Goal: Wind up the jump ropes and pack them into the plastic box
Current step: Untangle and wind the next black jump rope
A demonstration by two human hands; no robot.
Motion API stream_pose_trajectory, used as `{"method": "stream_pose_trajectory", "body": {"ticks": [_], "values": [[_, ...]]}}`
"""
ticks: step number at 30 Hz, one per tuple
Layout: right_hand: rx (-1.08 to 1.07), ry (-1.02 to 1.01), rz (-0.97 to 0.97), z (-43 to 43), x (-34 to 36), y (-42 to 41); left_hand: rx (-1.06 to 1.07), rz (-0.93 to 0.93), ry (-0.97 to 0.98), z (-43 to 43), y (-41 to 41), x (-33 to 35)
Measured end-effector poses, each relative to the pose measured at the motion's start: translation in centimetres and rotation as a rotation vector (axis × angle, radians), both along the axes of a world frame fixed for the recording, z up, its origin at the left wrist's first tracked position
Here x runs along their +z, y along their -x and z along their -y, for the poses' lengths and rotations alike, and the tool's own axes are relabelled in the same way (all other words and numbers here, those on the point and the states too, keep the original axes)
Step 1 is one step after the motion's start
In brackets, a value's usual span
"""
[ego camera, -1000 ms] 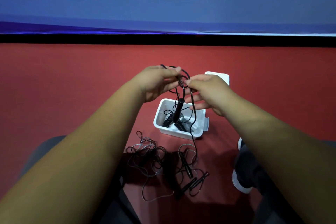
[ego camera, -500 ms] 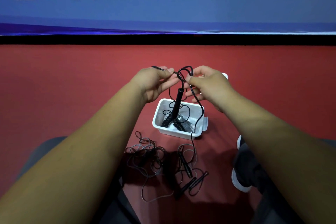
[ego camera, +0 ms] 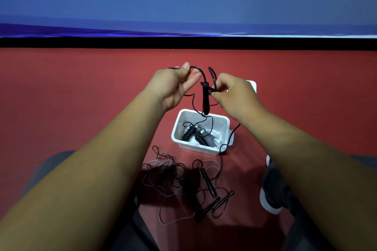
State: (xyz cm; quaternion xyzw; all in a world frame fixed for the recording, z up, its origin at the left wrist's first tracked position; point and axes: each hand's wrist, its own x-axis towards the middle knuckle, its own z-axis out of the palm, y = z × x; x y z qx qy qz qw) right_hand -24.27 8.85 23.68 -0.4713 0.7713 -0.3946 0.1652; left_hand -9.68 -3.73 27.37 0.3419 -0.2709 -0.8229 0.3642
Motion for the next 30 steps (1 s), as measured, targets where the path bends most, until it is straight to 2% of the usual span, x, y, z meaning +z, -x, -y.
{"method": "stream_pose_trajectory", "body": {"ticks": [3, 8, 10, 15, 17, 19, 21, 23, 27, 30], "values": [[0.073, -0.012, -0.057, -0.3, 0.2, -0.5, 0.067, -0.078, -0.071, 0.3, -0.1, 0.1], [0.122, -0.118, 0.244, 0.1, 0.0, -1.0, 0.150, -0.070, -0.030, 2.1, -0.6, 0.1], [0.077, -0.148, 0.312, 0.3, 0.1, -0.9, 0.200, -0.069, -0.038, 2.3, -0.8, 0.3], [-0.078, -0.263, 0.292, 0.2, 0.3, -0.1, 0.238, -0.146, -0.085, 4.4, -2.0, 0.6], [-0.111, -0.312, 0.380, 0.4, -0.3, 0.3, 0.234, -0.046, -0.033, 5.2, -2.5, 0.8], [-0.149, -0.296, 0.565, 0.6, -0.8, 0.6, 0.113, 0.254, 0.095, 5.2, -2.7, 0.5], [-0.186, -0.207, 0.806, 0.9, -0.9, 0.8, -0.113, 0.571, 0.204, 4.4, -2.6, -0.6], [-0.165, -0.135, 0.975, 1.1, -0.2, 0.7, -0.310, 0.746, 0.244, 3.3, -2.4, -1.7], [-0.137, -0.040, 1.236, 1.4, 1.4, 0.7, -0.614, 0.840, 0.265, 0.8, -1.8, -2.5], [-0.179, 0.044, 1.361, 1.3, 2.4, 0.7, -0.784, 0.821, 0.299, -0.6, -1.2, -3.3]]}}
